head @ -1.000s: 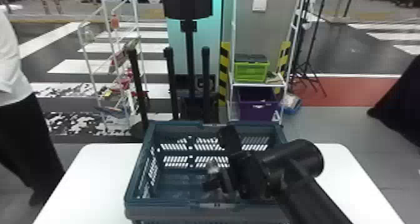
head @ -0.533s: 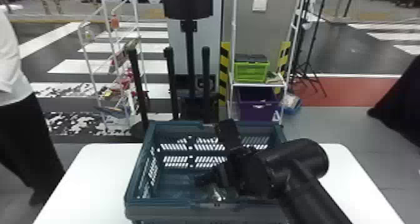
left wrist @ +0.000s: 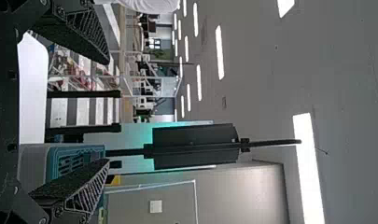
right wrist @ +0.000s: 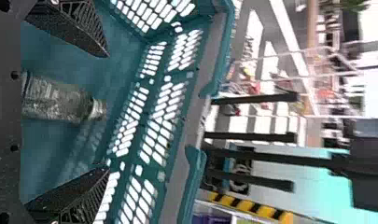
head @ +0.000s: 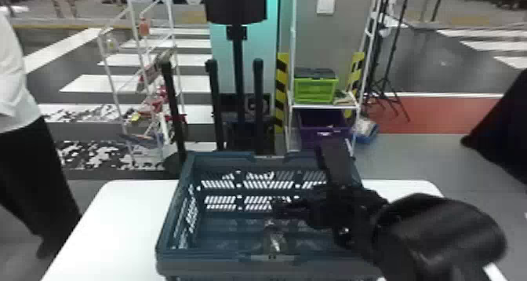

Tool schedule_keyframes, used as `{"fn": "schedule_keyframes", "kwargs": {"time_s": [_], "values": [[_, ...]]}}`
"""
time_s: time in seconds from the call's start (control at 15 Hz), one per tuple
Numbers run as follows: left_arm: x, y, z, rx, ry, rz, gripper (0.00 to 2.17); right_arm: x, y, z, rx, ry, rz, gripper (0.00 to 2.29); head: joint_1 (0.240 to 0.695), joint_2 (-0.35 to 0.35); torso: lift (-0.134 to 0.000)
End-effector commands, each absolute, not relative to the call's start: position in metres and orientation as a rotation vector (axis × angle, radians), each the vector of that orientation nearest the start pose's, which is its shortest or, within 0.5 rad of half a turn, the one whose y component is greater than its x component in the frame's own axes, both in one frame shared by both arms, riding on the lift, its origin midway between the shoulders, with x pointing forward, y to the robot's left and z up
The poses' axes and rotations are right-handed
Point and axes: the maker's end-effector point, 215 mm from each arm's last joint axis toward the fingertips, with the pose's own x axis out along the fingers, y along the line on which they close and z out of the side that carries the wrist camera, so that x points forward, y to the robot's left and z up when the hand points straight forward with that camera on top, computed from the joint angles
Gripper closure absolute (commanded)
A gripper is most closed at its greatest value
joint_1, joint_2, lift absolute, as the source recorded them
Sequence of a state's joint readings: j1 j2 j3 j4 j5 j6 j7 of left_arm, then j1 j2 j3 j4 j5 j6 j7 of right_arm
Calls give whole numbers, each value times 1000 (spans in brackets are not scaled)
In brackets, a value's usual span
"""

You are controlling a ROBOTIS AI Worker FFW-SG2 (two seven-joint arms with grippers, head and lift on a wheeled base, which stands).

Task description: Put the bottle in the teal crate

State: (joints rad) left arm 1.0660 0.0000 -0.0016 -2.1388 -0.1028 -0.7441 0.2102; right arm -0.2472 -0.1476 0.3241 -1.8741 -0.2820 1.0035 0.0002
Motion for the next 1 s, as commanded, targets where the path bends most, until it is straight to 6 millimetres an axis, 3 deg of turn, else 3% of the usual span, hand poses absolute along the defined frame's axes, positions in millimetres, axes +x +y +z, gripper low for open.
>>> {"fn": "schedule_keyframes", "kwargs": {"time_s": [0.0, 0.27, 0.53, 0.67, 0.93], "values": [[253, 250, -262, 53, -256, 149, 144, 559, -81, -328, -58, 415, 404, 16, 499, 0, 0], [253, 247, -266, 52, -249, 145, 144, 517, -102, -300, -24, 247, 380, 16, 499, 0, 0], [254, 247, -266, 52, -249, 145, 144, 468, -136, -261, 23, -27, 306, 16, 499, 0, 0], [254, 243, -265, 46, -253, 139, 144, 442, -156, -260, 50, -88, 267, 16, 499, 0, 0], [256, 241, -269, 46, -249, 134, 144, 400, -184, -299, 71, -33, 202, 16, 499, 0, 0]]}}
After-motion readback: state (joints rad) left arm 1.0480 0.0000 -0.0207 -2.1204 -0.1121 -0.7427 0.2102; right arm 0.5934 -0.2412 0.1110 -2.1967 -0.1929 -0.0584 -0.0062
